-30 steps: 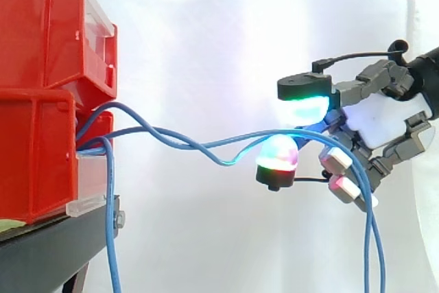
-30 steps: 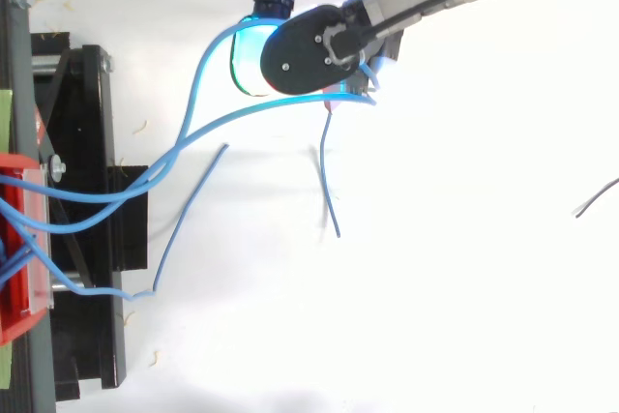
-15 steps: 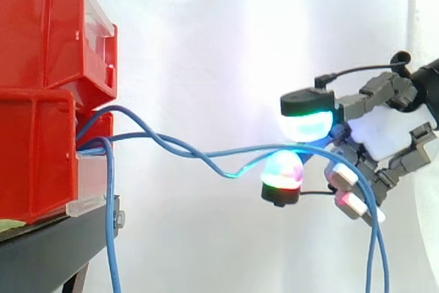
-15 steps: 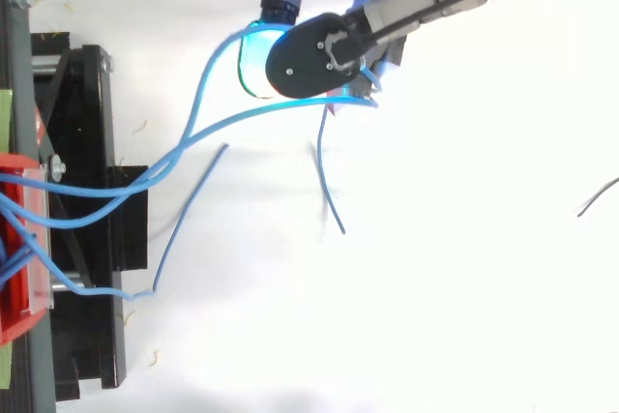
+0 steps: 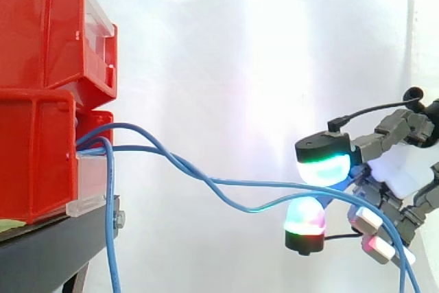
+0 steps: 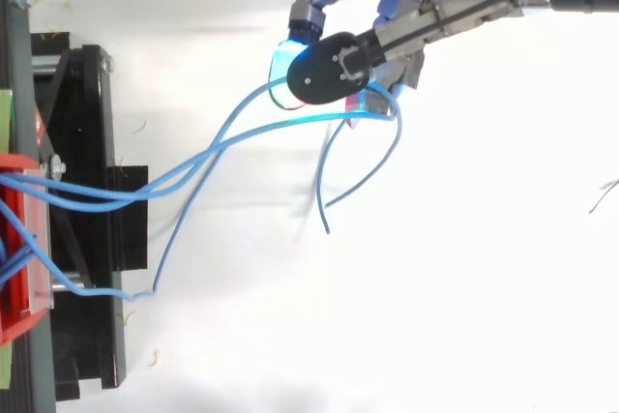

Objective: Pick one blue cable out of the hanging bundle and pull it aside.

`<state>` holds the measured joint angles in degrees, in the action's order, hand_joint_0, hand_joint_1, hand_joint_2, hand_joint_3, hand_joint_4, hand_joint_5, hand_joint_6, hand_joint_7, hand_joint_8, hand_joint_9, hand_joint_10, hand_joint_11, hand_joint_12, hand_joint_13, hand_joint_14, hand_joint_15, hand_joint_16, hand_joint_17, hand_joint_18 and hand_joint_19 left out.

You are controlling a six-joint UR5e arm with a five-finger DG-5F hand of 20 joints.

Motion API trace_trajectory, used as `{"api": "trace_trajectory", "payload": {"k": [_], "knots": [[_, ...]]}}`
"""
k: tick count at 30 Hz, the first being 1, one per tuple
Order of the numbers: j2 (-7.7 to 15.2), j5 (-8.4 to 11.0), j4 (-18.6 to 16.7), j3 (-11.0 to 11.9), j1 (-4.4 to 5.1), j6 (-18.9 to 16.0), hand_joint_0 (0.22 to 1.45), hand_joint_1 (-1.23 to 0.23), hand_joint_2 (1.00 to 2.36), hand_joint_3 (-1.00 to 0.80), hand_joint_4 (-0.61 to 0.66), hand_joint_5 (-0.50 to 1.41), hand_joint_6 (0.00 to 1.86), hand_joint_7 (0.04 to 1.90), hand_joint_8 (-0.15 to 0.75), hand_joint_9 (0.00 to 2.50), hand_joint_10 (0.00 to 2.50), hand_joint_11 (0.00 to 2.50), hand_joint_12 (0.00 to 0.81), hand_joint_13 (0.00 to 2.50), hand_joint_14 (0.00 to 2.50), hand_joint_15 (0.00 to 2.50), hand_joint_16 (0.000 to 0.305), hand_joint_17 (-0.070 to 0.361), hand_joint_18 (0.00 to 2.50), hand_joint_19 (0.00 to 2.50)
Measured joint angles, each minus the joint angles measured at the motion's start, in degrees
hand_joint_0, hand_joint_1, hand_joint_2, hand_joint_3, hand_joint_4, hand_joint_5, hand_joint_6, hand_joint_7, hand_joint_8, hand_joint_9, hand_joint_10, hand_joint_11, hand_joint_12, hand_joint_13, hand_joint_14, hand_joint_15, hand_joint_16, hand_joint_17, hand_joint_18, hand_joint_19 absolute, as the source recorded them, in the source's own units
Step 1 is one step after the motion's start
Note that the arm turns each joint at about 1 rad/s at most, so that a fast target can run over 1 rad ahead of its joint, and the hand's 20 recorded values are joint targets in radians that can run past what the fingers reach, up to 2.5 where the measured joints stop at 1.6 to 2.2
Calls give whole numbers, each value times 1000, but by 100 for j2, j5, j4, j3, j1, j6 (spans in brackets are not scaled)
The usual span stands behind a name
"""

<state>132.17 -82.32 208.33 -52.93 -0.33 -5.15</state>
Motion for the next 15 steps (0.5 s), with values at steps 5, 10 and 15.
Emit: {"api": "trace_trajectory", "payload": {"k": [5, 10, 15], "knots": [[1, 239, 363, -3, -29, -79, 545, -659, 1006, -420, 57, -67, 611, 1043, 259, 1169, 25, 557, 362, 1020, 25, 603, 52, 118, 814, 729], [2, 485, 794, -92, -27, -71, 579, -682, 1011, -297, 61, -93, 816, 730, 279, 1181, 24, 548, 383, 1042, 24, 593, 57, 127, 856, 697], [2, 559, 821, -190, 12, -67, 585, -714, 1012, -182, 80, -91, 888, 675, 289, 1182, 23, 561, 392, 1052, 24, 589, 59, 133, 882, 680]]}}
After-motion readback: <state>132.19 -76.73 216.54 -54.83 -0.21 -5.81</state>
